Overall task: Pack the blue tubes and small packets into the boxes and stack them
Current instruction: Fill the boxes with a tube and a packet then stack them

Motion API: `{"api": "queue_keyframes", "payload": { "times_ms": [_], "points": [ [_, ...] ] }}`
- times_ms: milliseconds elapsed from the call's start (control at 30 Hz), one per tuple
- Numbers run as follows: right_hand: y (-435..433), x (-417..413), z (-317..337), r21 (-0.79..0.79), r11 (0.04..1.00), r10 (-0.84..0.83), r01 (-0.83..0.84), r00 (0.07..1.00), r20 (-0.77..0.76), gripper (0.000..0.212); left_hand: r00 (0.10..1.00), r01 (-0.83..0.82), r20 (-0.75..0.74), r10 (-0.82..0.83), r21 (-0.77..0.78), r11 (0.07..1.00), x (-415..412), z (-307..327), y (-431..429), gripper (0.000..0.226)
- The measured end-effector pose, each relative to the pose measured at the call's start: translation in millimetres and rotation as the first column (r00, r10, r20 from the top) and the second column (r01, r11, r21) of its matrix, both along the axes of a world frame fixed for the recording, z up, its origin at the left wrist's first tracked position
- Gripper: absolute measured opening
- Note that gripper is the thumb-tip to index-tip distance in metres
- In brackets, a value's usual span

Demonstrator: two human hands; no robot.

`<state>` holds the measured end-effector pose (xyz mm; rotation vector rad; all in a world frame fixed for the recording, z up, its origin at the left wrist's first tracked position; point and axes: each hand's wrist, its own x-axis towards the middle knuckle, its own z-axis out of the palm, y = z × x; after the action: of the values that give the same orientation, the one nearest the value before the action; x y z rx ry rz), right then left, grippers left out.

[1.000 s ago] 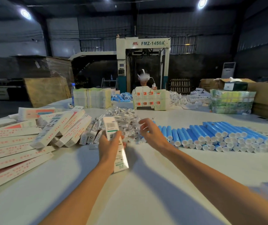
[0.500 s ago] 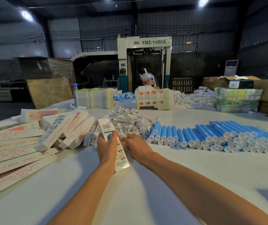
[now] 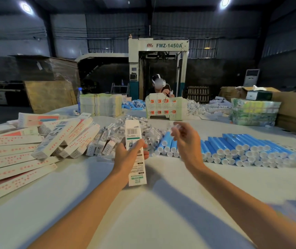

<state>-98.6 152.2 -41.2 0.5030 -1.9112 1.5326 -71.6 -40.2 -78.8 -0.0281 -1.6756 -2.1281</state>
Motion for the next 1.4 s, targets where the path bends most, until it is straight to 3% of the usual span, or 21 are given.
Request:
{"api": "queue_keyframes", "payload": {
  "times_ms": [133,300,533,767,900,1000,1100,1233,1400],
  "points": [
    [38,20,40,-0.141,0.99,0.018,-0.019,1.0,-0.012,0.022,0.979,0.203,0.022,-0.202,-0.051,0.978,20,-3,33,0.032],
    [46,35,64,-0.059,0.998,0.036,-0.038,0.999,-0.032,0.019,0.928,0.371,0.022,-0.371,0.02,0.928,33,-6,60,0.052],
    [27,34,69,0.033,0.999,0.022,-0.019,0.997,-0.071,0.021,0.92,0.392,-0.007,-0.393,-0.017,0.92,36,-5,66,0.056],
    [7,29,59,0.15,0.976,0.159,-0.156,0.987,-0.01,0.019,0.925,0.376,-0.024,-0.379,-0.066,0.924,39,-4,67,0.048],
    [3,30,50,0.345,0.926,0.167,-0.156,0.986,-0.001,0.015,0.927,0.37,-0.028,-0.374,-0.095,0.924,39,-3,67,0.053],
    [10,33,38,0.397,0.912,0.115,-0.099,0.993,-0.016,0.021,0.926,0.372,-0.029,-0.376,-0.094,0.924,39,-4,66,0.05],
    [25,42,25,0.261,0.963,0.066,-0.068,0.998,0.013,0.025,0.922,0.378,-0.043,-0.384,-0.1,0.92,40,-5,67,0.046],
    [36,64,-4,0.082,0.947,0.283,-0.31,0.929,0.24,0.034,0.926,0.354,-0.079,-0.368,-0.151,0.923,40,-7,70,0.035],
    [41,77,-16,-0.111,0.9,0.435,-0.422,0.884,0.17,0.036,0.916,0.321,-0.17,-0.365,-0.236,0.917,44,-2,77,0.073]
  ]
}}
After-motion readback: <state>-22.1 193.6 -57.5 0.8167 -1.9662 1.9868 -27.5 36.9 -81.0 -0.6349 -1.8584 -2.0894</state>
